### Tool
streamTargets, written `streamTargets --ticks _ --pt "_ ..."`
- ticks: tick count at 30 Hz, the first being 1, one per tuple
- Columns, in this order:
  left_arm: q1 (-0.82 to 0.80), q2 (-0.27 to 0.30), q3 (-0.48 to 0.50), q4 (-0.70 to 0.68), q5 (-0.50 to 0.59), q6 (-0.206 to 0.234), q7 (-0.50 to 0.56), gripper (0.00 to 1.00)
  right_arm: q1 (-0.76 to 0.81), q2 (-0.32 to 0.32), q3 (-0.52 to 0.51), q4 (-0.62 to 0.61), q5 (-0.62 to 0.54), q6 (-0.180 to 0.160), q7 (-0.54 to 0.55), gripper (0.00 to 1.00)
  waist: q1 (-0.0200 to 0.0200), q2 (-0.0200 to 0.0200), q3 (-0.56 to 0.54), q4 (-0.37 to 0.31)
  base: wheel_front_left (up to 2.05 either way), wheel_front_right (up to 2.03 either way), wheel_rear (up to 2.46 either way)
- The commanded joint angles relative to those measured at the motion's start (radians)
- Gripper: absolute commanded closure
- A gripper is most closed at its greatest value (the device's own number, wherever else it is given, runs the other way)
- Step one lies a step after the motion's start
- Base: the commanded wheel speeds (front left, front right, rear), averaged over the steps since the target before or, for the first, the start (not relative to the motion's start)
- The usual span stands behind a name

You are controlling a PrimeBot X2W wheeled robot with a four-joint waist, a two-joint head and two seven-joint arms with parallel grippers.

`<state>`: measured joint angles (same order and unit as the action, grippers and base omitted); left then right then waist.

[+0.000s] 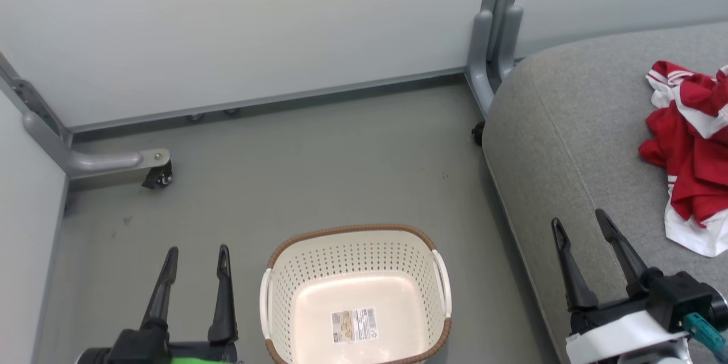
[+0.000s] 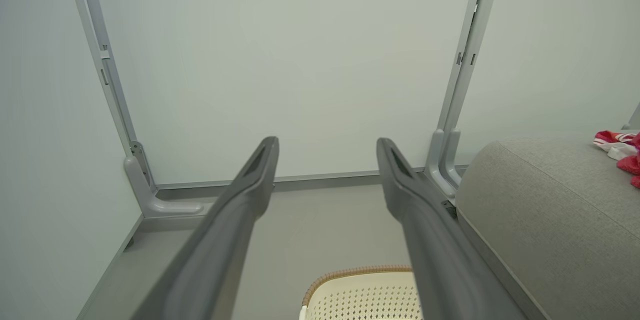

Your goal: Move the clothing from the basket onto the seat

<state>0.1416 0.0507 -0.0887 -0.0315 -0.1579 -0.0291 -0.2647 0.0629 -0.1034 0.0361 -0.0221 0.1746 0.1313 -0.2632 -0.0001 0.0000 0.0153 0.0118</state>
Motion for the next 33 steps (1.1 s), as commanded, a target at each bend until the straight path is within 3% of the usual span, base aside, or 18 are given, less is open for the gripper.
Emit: streamTargets --ticks 1,8,33 --pt "0.026 0.0 0.005 -0.004 0.004 -0.009 0.001 0.0 0.026 0.003 -0.006 -0.009 -0.007 -0.001 -0.002 0.0 0.0001 0.0 -0.042 0.022 0.0 0.0 0.0" --pt "0.084 0.0 0.001 -0.012 0.036 -0.042 0.001 0.0 0.102 0.01 -0.007 -0.024 -0.02 -0.001 -0.002 0.0 0.0001 0.0 -0.079 0.016 0.0 0.0 0.0" --pt "0.106 0.0 0.009 0.013 0.046 -0.042 0.001 0.0 0.132 0.021 0.0 -0.014 -0.016 -0.001 -0.002 0.0 0.0001 0.0 -0.111 0.006 0.0 0.0 0.0"
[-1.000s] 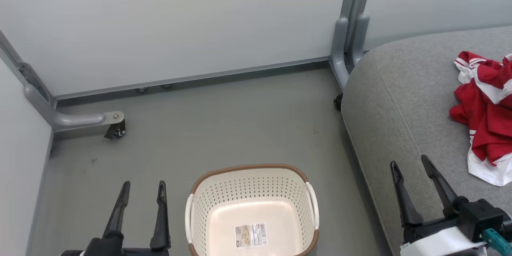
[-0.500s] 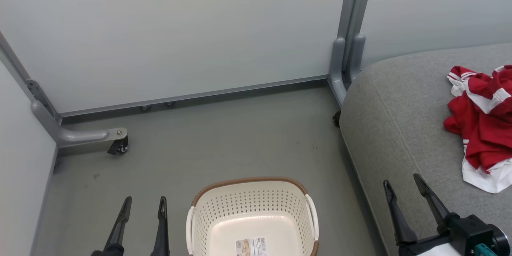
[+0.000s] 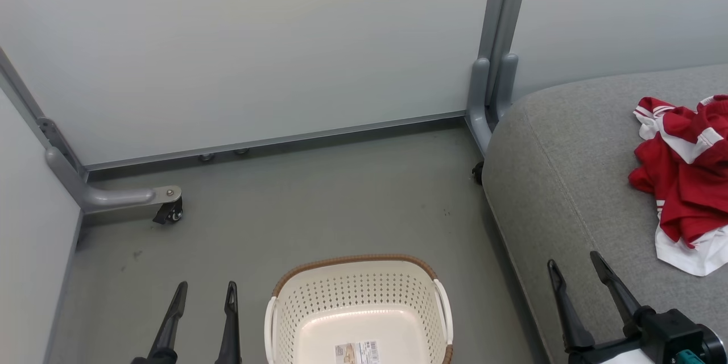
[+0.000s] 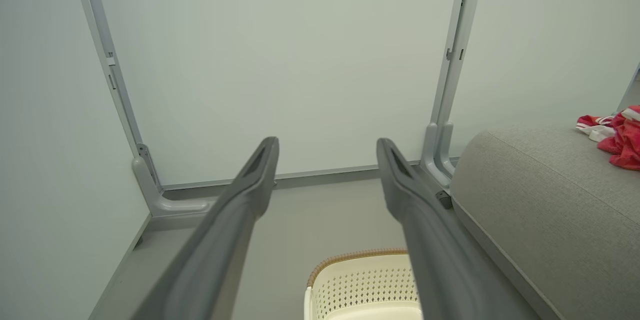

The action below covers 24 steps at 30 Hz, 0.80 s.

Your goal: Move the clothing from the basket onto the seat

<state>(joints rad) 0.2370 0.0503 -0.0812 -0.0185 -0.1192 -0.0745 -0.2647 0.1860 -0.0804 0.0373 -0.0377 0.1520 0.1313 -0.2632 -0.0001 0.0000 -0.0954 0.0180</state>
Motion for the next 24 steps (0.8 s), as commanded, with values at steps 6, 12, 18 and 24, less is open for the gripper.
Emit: streamTargets --ticks 6,12,18,24 --pt "0.0 -0.001 -0.008 0.04 -0.005 0.002 0.0 1.0 0.008 0.008 0.006 0.039 0.004 0.0 0.002 1.0 0.0001 0.0 0.0 0.0 0.0 0.0 0.0" --pt "-0.021 0.006 -0.003 0.053 -0.123 0.001 0.02 1.0 -0.01 0.005 0.002 0.059 0.118 0.0 0.024 1.0 0.0001 0.0 0.005 -0.001 0.0 0.0 0.0" --pt "-0.05 0.013 0.004 0.073 -0.246 -0.005 0.042 1.0 -0.036 0.001 -0.003 0.078 0.237 0.0 0.047 1.0 0.0001 0.0 0.009 -0.002 0.0 0.0 0.0" --pt "-0.078 0.019 0.011 0.092 -0.36 -0.011 0.064 1.0 -0.059 -0.002 -0.009 0.095 0.347 0.0 0.07 1.0 0.0001 0.0 0.014 -0.003 0.0 0.0 0.0"
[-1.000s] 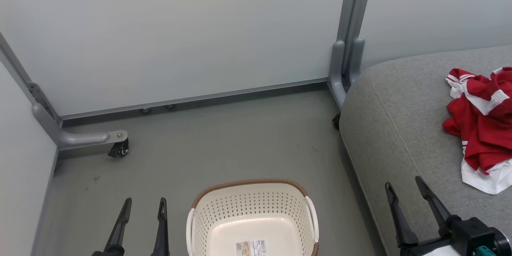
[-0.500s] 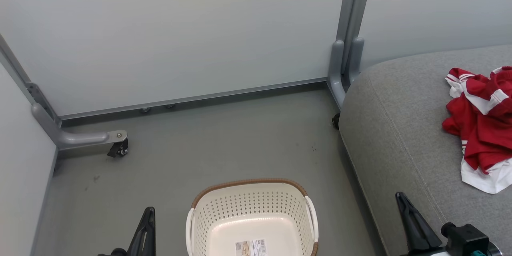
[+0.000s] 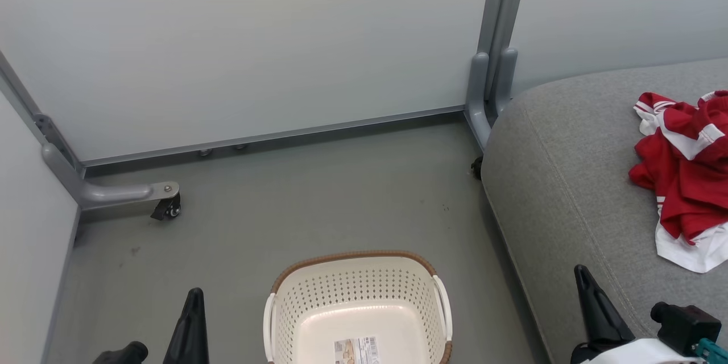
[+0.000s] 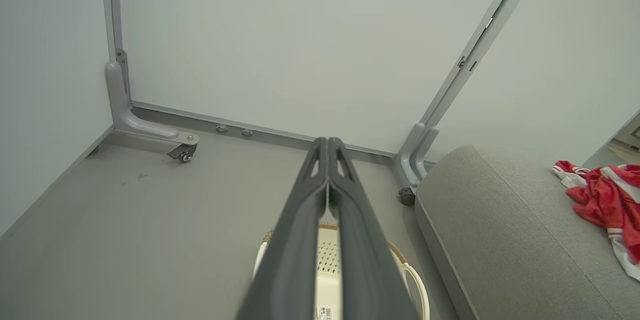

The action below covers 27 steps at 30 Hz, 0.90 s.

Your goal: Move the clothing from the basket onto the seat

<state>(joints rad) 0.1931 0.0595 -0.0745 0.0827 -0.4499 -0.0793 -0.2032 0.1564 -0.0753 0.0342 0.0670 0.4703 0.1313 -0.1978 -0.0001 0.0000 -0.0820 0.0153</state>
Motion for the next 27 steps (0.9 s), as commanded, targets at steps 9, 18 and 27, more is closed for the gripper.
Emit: streamTargets --ticks 9,18,27 --pt "-0.071 0.017 0.016 0.016 -0.186 -0.012 0.033 1.0 -0.061 -0.011 -0.015 0.014 0.181 0.0 0.037 1.0 0.0001 0.0 0.007 -0.001 0.0 0.0 0.0" --pt "-0.103 0.022 0.028 0.034 -0.323 -0.019 0.062 1.0 -0.088 -0.012 -0.025 0.034 0.314 0.0 0.067 1.0 0.0001 0.0 0.014 -0.003 0.0 0.0 0.0" --pt "-0.132 0.025 0.041 0.05 -0.45 -0.023 0.09 1.0 -0.114 -0.013 -0.035 0.054 0.437 0.0 0.095 1.0 0.0001 0.0 0.021 -0.004 0.0 0.0 0.0"
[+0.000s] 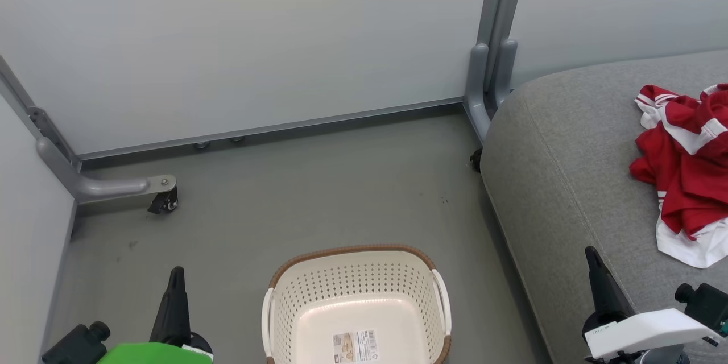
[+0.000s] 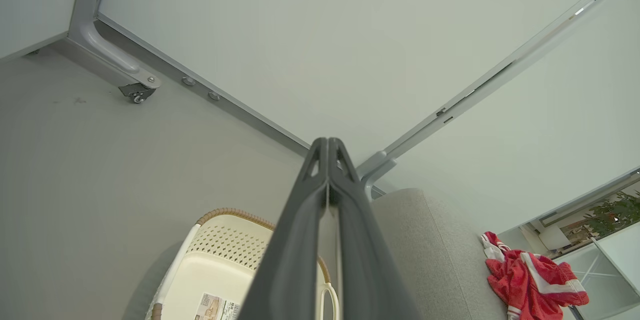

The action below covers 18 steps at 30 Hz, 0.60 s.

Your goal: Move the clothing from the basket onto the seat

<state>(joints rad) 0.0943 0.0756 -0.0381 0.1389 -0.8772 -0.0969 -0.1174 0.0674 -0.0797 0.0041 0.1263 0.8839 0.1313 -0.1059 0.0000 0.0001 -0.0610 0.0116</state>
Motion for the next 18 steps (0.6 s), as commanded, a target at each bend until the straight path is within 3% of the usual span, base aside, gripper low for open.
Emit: streamTargets --ticks 1,18 --pt "-0.039 0.01 0.008 -0.003 -0.049 -0.007 0.01 1.0 -0.031 -0.008 -0.008 -0.001 0.049 0.0 0.01 1.0 0.0 -0.0001 0.002 0.0 0.0 0.0 0.0" --pt "-0.086 0.012 0.033 0.026 -0.25 -0.015 0.059 1.0 -0.073 -0.007 -0.027 0.031 0.245 0.0 0.059 1.0 0.0 -0.0001 0.015 -0.003 0.0 0.0 0.0"
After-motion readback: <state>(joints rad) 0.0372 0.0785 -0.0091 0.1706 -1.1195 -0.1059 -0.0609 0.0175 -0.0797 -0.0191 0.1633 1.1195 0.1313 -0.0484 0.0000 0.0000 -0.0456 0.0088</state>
